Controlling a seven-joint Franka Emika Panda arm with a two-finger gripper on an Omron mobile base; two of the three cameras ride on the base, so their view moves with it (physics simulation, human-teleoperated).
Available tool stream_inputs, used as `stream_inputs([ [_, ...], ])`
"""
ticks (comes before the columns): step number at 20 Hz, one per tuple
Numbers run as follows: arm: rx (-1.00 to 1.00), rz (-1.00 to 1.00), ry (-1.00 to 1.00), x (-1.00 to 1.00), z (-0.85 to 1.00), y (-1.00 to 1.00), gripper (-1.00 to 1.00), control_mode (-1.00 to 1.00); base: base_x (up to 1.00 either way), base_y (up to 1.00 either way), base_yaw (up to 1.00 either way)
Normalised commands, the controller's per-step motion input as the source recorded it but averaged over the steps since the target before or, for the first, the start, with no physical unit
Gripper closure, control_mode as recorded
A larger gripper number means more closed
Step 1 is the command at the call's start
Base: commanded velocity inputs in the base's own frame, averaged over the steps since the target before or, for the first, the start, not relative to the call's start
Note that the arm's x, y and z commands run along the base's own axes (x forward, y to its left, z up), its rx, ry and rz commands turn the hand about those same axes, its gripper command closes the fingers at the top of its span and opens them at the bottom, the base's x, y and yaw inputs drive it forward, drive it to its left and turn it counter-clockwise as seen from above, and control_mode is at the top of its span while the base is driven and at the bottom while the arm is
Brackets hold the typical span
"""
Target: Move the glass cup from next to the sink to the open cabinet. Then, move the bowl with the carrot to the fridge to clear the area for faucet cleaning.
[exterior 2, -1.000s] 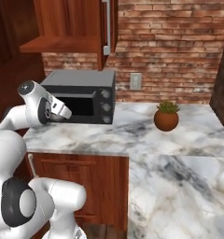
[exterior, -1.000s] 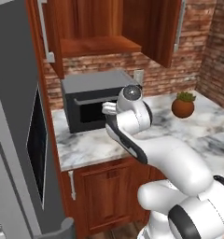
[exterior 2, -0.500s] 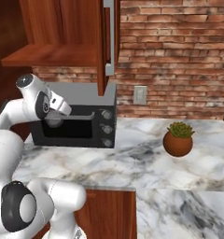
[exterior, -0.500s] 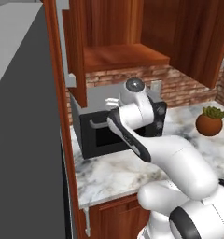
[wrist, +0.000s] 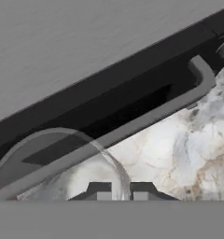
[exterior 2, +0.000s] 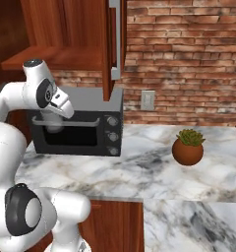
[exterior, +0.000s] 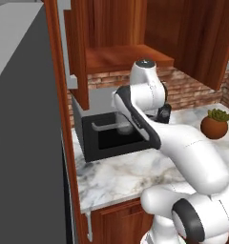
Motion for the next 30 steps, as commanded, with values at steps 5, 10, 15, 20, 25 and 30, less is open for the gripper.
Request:
stream_inputs([
  [5, 0.2, -0.06, -0.24, -0.88, 0.81, -0.23, 1.0, -1.0, 0.0, 0.0, 0.0],
  [10, 0.04, -0.1, -0.53, -0.74, 0.81, -0.01, 1.0, -1.0, 0.0, 0.0, 0.0],
  [15, 0.02, -0.17, -0.48, -0.2, 0.87, 0.0, 1.0, -1.0, 0.0, 0.0, 0.0],
  [20, 0.08, -0.17, -0.23, -0.03, 0.92, 0.0, 1.0, -1.0, 0.0, 0.0, 0.0],
  [25, 0.12, -0.05, 0.0, 0.06, 0.81, -0.05, 1.0, -1.0, 0.0, 0.0, 0.0],
  [30, 0.0, 0.0, 0.0, 0.02, 0.01, -0.04, 1.0, -1.0, 0.0, 0.0, 0.0],
])
